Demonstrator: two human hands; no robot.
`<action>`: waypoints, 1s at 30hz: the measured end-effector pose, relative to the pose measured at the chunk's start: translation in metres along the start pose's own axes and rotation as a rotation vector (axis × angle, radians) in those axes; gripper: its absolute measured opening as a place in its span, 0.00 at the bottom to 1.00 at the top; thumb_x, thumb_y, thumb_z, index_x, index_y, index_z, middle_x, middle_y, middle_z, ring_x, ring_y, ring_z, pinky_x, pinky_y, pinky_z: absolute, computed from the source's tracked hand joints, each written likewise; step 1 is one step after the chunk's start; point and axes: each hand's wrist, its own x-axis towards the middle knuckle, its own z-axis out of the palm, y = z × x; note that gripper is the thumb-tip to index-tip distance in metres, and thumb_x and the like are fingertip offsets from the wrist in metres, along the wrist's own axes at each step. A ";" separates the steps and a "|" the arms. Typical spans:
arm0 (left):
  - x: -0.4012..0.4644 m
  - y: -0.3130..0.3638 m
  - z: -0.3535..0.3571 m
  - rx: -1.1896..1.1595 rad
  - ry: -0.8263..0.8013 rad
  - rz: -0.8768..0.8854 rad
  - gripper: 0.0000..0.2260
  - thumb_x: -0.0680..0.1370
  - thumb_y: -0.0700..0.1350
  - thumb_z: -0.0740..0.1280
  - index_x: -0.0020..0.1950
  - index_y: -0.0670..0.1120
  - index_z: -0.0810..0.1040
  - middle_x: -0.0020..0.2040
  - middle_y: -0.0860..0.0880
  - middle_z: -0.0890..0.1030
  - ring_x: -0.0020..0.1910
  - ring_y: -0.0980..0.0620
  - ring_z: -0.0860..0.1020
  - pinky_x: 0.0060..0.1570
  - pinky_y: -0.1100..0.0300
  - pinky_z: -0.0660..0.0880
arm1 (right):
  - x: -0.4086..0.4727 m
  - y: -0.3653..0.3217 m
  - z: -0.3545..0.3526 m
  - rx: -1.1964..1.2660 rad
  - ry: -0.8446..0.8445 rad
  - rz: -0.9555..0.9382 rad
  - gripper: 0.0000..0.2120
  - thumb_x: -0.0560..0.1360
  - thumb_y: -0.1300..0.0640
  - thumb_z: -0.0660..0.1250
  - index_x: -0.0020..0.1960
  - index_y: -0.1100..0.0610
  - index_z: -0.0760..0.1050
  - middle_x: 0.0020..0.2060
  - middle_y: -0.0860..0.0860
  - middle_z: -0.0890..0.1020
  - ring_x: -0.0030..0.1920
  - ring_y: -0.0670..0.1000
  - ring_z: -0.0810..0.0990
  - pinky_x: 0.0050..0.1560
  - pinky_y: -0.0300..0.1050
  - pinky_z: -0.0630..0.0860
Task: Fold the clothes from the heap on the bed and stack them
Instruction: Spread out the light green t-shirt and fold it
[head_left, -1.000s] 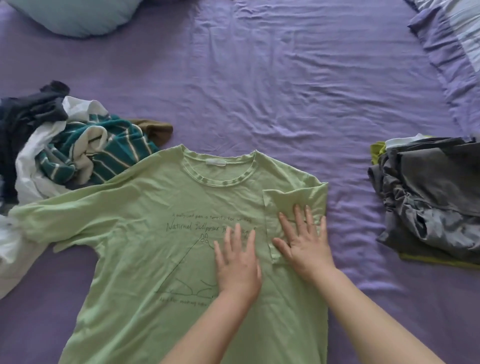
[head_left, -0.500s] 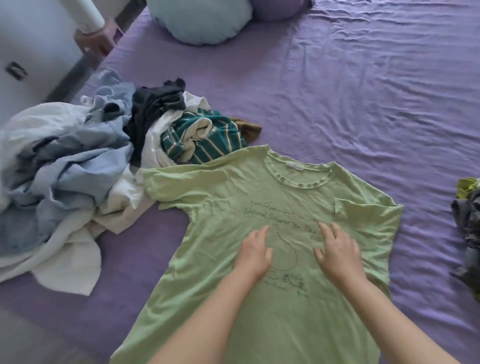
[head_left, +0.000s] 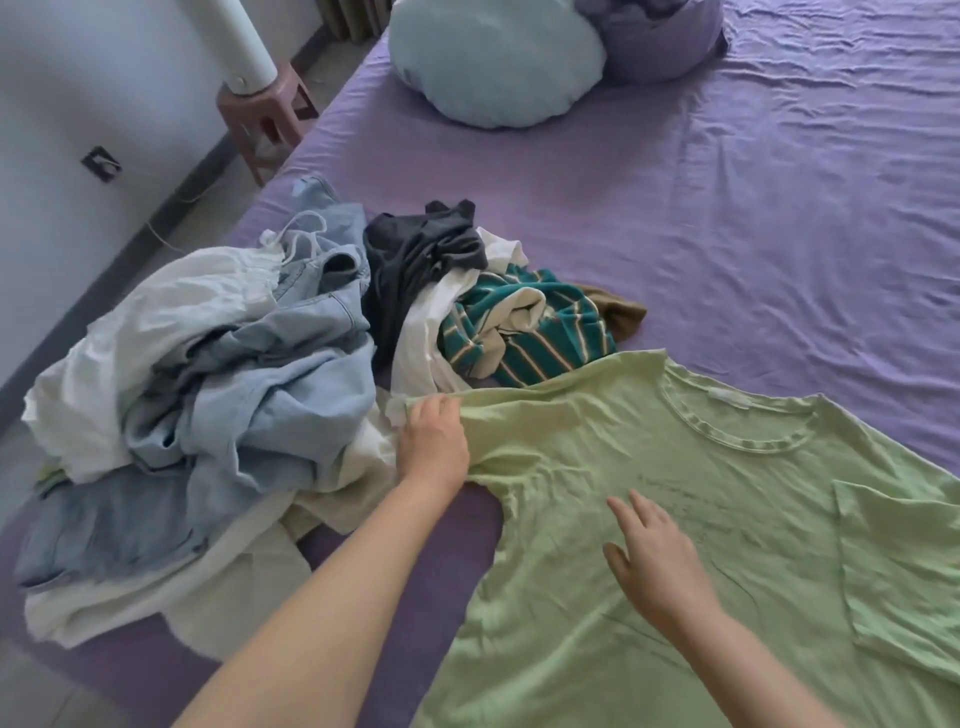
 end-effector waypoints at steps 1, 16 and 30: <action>0.012 -0.007 -0.001 0.051 -0.001 -0.007 0.17 0.80 0.41 0.56 0.69 0.47 0.68 0.68 0.48 0.70 0.67 0.47 0.65 0.66 0.54 0.61 | 0.010 -0.009 0.002 0.005 -0.003 -0.002 0.27 0.81 0.47 0.54 0.77 0.48 0.50 0.77 0.50 0.51 0.77 0.51 0.50 0.73 0.46 0.54; 0.047 -0.030 -0.018 -0.049 -0.077 0.080 0.08 0.77 0.50 0.62 0.52 0.49 0.76 0.49 0.48 0.79 0.53 0.46 0.74 0.51 0.53 0.67 | 0.147 -0.080 -0.024 0.571 0.128 0.133 0.24 0.79 0.59 0.58 0.74 0.55 0.61 0.73 0.55 0.64 0.71 0.55 0.63 0.68 0.46 0.61; 0.029 -0.015 -0.020 -0.949 -0.216 -0.003 0.07 0.83 0.50 0.57 0.50 0.58 0.74 0.42 0.46 0.78 0.30 0.51 0.78 0.33 0.52 0.80 | 0.163 -0.074 -0.067 1.865 -0.033 0.243 0.31 0.78 0.64 0.62 0.77 0.53 0.53 0.73 0.56 0.61 0.73 0.60 0.62 0.56 0.57 0.76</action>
